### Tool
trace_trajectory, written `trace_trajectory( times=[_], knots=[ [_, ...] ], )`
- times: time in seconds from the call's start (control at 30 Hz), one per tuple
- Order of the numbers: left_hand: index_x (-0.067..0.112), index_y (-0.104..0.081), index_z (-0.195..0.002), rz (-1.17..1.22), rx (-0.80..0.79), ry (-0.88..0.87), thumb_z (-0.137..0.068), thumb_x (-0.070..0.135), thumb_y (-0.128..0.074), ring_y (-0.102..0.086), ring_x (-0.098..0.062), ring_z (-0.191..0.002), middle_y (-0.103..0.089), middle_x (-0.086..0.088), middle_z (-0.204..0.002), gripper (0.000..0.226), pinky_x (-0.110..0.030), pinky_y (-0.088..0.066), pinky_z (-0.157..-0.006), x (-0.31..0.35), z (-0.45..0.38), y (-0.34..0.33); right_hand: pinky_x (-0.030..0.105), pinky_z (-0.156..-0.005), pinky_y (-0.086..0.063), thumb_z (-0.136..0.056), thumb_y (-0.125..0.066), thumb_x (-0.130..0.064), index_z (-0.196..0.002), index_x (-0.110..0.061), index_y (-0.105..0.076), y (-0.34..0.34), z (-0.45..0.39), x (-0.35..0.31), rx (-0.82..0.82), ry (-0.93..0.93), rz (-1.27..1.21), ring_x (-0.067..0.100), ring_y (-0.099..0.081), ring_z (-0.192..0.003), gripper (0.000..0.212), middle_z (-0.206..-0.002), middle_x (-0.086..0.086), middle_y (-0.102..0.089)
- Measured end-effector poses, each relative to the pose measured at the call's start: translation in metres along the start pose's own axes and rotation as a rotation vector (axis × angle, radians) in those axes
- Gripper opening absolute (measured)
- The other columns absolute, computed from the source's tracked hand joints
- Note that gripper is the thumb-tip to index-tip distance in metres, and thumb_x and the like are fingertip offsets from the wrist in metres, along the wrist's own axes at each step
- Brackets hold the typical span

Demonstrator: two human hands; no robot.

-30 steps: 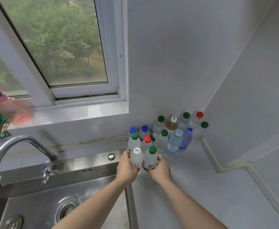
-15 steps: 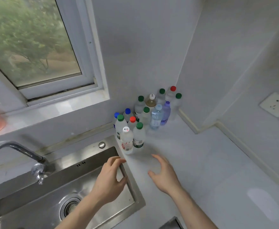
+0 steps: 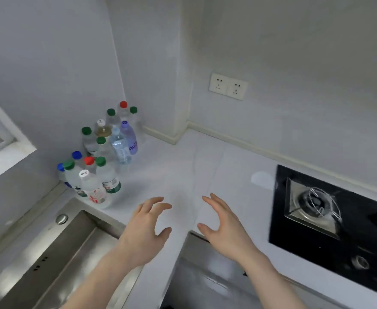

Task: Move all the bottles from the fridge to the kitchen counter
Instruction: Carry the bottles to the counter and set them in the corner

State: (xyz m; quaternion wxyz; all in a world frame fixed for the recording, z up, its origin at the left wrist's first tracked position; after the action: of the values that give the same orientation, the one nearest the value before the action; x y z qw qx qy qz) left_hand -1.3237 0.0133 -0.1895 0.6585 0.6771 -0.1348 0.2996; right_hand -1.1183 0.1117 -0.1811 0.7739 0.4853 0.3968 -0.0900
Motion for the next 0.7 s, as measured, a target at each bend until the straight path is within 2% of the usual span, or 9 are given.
trace_trajectory(
  times=[0.23, 0.47, 0.53, 0.6, 0.63, 0.7],
  knots=[
    [0.042, -0.048, -0.139, -0.031, -0.144, -0.308, -0.091, 0.033, -0.068, -0.030, -0.006, -0.141, -0.029, 0.026, -0.154, 0.053, -0.019, -0.033, -0.108, 0.132, -0.014, -0.054, 0.017, -0.119, -0.018, -0.094, -0.071, -0.035, -0.154, -0.045, -0.036, 0.091, 0.106, 0.070, 0.295, -0.140, -0.119, -0.007, -0.018, -0.150, 0.070, -0.163, -0.031, -0.017],
    [0.044, -0.048, -0.140, -0.001, -0.284, -0.607, -0.091, 0.034, -0.069, -0.027, -0.001, -0.140, -0.027, 0.028, -0.154, 0.054, -0.014, -0.022, -0.110, 0.294, 0.018, -0.137, 0.025, -0.121, -0.027, -0.092, -0.073, -0.036, -0.152, -0.049, -0.037, 0.172, 0.256, 0.164, 0.558, -0.283, -0.179, -0.009, -0.021, -0.149, 0.071, -0.162, -0.034, -0.017],
    [0.043, -0.048, -0.141, 0.010, -0.308, -0.687, -0.092, 0.034, -0.069, -0.026, 0.000, -0.141, -0.027, 0.028, -0.155, 0.055, -0.013, -0.021, -0.111, 0.348, 0.039, -0.166, 0.016, -0.117, -0.032, -0.092, -0.073, -0.034, -0.152, -0.047, -0.037, 0.195, 0.309, 0.190, 0.623, -0.307, -0.191, -0.016, -0.025, -0.144, 0.072, -0.161, -0.035, -0.017],
    [0.044, -0.047, -0.143, 0.019, -0.343, -0.734, -0.092, 0.035, -0.069, -0.023, 0.001, -0.143, -0.025, 0.029, -0.155, 0.056, -0.016, -0.021, -0.114, 0.391, 0.058, -0.185, 0.001, -0.102, -0.033, -0.092, -0.074, -0.030, -0.152, -0.044, -0.038, 0.212, 0.349, 0.209, 0.675, -0.333, -0.198, -0.023, -0.034, -0.133, 0.072, -0.159, -0.034, -0.017],
    [0.044, -0.046, -0.143, 0.021, -0.353, -0.784, -0.092, 0.036, -0.069, -0.022, 0.003, -0.144, -0.024, 0.030, -0.155, 0.056, -0.018, -0.022, -0.117, 0.419, 0.072, -0.200, -0.001, -0.102, -0.030, -0.092, -0.074, -0.030, -0.152, -0.044, -0.039, 0.223, 0.375, 0.224, 0.706, -0.355, -0.203, -0.020, -0.035, -0.134, 0.072, -0.158, -0.034, -0.018],
    [0.045, -0.045, -0.143, 0.023, -0.377, -0.853, -0.092, 0.039, -0.068, -0.018, 0.005, -0.145, -0.022, 0.032, -0.155, 0.056, -0.024, -0.023, -0.120, 0.462, 0.094, -0.221, 0.009, -0.114, -0.023, -0.090, -0.074, -0.034, -0.152, -0.044, -0.039, 0.240, 0.415, 0.248, 0.755, -0.381, -0.164, -0.012, -0.027, -0.145, 0.072, -0.160, -0.033, -0.019]
  ],
)
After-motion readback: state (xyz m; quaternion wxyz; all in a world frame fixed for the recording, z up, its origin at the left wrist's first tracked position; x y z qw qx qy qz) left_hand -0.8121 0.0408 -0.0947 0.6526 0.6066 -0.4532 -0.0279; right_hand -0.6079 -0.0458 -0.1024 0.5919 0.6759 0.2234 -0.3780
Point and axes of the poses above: each hand's wrist, its own z-axis away from the middle knuckle, its own y-axis out of the back of the hand, x = y × z, the point moved 6 cm from there along -z, towards the middle knuckle
